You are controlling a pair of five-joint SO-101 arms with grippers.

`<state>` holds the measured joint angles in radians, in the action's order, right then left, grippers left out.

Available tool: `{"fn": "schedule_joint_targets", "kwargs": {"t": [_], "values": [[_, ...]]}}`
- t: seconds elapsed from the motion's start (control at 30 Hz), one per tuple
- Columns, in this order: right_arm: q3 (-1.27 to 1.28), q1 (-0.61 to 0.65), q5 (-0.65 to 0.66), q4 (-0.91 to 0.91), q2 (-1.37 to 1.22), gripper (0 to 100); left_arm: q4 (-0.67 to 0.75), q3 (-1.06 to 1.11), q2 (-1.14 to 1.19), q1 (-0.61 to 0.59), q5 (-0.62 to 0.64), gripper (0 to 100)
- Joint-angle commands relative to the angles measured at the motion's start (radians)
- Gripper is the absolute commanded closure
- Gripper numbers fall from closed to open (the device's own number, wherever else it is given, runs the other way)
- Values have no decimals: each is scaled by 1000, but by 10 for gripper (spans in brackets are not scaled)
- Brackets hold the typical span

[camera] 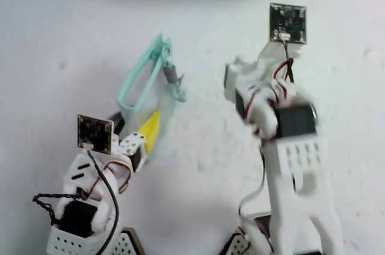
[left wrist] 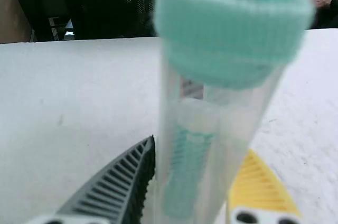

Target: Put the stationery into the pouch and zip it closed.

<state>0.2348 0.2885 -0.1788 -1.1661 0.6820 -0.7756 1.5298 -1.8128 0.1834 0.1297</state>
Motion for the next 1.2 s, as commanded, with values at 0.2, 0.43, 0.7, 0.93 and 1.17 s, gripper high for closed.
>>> {"fn": "schedule_joint_targets", "kwargs": {"t": [0.2,0.43,0.7,0.93,1.17], "values": [[-77,420,52,320,182,981,25,-17,-10,2,-11,774],[-71,539,238,381,30,981,25,-17,-10,2,-11,774],[-63,501,242,478,-133,981,25,-17,-10,2,-11,774],[-61,447,242,392,-151,981,25,-18,-10,2,-11,774],[-14,447,242,398,-159,981,28,-18,-10,2,-11,774]]}}
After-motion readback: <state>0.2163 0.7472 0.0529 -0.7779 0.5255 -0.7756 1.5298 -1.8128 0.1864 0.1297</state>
